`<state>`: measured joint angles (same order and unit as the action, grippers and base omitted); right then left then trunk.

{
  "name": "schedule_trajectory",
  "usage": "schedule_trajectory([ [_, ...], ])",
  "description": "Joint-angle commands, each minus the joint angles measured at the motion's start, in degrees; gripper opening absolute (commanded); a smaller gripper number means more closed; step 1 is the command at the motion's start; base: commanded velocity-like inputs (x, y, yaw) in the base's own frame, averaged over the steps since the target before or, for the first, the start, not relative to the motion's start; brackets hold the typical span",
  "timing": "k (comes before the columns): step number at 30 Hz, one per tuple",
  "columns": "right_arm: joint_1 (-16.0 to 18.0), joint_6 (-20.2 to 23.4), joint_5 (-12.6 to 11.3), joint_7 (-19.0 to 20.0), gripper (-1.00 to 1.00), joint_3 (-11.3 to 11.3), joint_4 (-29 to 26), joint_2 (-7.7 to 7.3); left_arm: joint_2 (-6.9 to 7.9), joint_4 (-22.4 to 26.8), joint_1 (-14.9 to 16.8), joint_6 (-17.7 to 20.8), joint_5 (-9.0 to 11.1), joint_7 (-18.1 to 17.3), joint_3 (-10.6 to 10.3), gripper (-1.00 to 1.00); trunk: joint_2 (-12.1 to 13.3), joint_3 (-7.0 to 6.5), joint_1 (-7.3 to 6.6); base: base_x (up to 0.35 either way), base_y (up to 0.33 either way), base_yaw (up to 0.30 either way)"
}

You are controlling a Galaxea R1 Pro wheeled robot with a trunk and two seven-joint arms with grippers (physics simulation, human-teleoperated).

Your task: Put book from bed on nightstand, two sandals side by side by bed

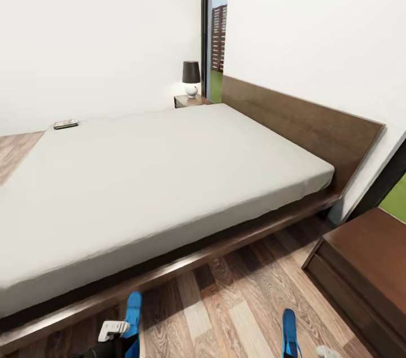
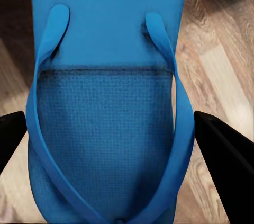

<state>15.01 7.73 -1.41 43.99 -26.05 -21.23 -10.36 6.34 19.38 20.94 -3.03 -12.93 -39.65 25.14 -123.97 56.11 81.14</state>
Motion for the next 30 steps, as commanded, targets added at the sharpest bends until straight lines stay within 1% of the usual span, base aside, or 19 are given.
schedule_trajectory([
  [1, 0.02, 0.62, -0.18, 0.39, -1.0, -0.4, -0.04, 0.01, -0.03, -0.05, 0.07, -0.31, -0.6, -0.25, 0.43, -1.0, -0.02, 0.05, -0.01, 0.0, 0.0, 0.292],
  [30, 0.02, 0.62, -0.18, 0.39, -1.0, -0.41, -0.04, 0.02, -0.04, -0.05, 0.06, -0.31, -0.6, -0.25, 0.43, -1.0, -0.02, 0.05, -0.01, 0.0, 0.0, 0.292],
])
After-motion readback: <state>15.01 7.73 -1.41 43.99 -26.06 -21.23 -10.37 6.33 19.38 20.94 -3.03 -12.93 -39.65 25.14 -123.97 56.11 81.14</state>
